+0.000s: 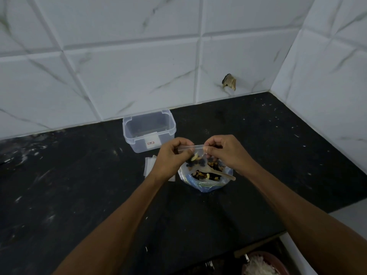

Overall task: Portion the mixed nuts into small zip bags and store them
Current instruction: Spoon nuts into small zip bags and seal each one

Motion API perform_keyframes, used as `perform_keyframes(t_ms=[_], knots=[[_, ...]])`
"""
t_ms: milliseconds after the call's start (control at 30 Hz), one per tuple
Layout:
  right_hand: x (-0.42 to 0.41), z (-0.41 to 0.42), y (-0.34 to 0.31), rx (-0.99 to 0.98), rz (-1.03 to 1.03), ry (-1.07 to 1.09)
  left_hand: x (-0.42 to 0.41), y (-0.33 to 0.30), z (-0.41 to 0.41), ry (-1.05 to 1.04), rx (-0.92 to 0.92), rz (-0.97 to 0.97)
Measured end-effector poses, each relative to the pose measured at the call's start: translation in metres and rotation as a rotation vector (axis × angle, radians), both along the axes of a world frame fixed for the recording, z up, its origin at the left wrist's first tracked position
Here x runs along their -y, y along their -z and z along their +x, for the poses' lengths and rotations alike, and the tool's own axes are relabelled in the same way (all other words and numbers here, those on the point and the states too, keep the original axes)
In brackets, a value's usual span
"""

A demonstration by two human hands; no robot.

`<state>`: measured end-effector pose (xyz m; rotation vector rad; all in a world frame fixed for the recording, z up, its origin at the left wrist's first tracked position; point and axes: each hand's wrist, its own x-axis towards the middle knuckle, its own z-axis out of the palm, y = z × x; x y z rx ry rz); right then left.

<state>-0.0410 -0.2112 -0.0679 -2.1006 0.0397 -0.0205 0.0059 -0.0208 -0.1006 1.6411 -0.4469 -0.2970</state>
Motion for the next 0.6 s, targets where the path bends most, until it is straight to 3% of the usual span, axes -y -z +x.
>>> perform_keyframes(t_ms=[300,600], knots=[[-0.0014,0.0047,0.0033,0.054,-0.066,-0.012,0.0082,-0.0020,0.0062,-0.016,0.114,0.172],[-0.0017,0.0042,0.0042,0.109,-0.091,-0.004,0.0086,-0.0037,0.0058,0.010,0.095,0.137]])
